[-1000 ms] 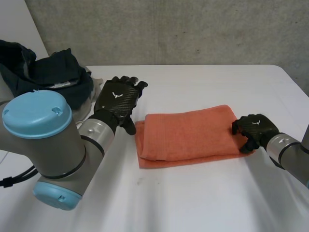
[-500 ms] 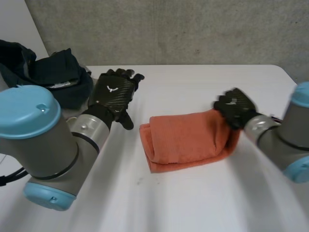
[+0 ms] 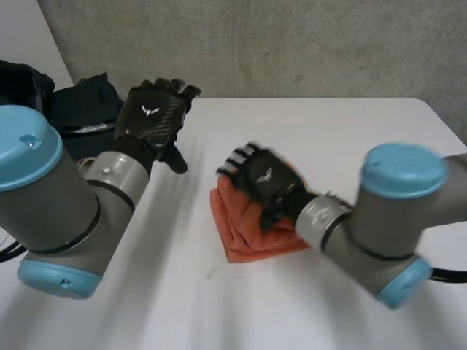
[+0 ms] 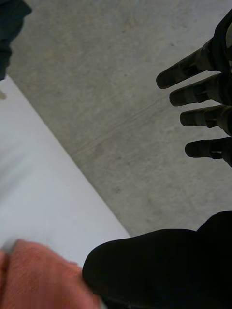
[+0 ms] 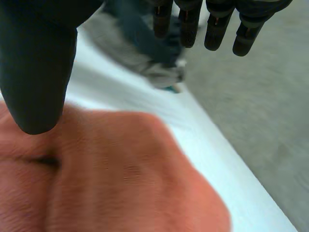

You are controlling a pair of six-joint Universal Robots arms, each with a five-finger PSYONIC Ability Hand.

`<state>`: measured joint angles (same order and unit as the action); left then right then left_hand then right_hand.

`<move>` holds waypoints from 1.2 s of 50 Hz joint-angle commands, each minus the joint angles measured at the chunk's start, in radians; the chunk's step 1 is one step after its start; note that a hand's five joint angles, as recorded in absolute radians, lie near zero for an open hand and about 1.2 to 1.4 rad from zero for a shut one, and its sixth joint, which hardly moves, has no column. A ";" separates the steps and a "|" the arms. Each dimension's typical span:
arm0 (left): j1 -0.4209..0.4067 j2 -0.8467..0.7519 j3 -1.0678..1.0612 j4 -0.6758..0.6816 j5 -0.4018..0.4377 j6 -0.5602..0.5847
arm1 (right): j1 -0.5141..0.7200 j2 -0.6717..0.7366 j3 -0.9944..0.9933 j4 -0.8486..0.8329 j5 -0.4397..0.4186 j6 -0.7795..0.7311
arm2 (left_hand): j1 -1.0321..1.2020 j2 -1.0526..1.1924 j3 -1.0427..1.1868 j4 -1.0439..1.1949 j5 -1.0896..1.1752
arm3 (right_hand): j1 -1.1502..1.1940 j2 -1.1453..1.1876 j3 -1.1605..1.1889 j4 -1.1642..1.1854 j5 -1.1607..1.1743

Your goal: Fold the laundry.

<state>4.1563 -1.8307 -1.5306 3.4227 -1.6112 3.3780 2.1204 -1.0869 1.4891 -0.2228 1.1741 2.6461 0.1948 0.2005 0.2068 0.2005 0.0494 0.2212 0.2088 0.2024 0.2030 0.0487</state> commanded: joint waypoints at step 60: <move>-0.143 -0.229 0.474 -0.338 0.496 -0.043 | -0.309 -0.022 0.152 0.183 0.101 0.496 | 0.013 0.007 0.001 0.007 -0.016 | -0.047 -0.034 -0.028 -0.028 -0.049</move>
<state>3.9902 -2.1020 -1.0545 3.1120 -1.4048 3.3570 1.8344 -1.1117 1.5372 0.0021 1.3110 3.1055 0.1948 0.2005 0.2068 0.2005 0.0491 0.2212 0.2088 0.2024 0.2030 0.0485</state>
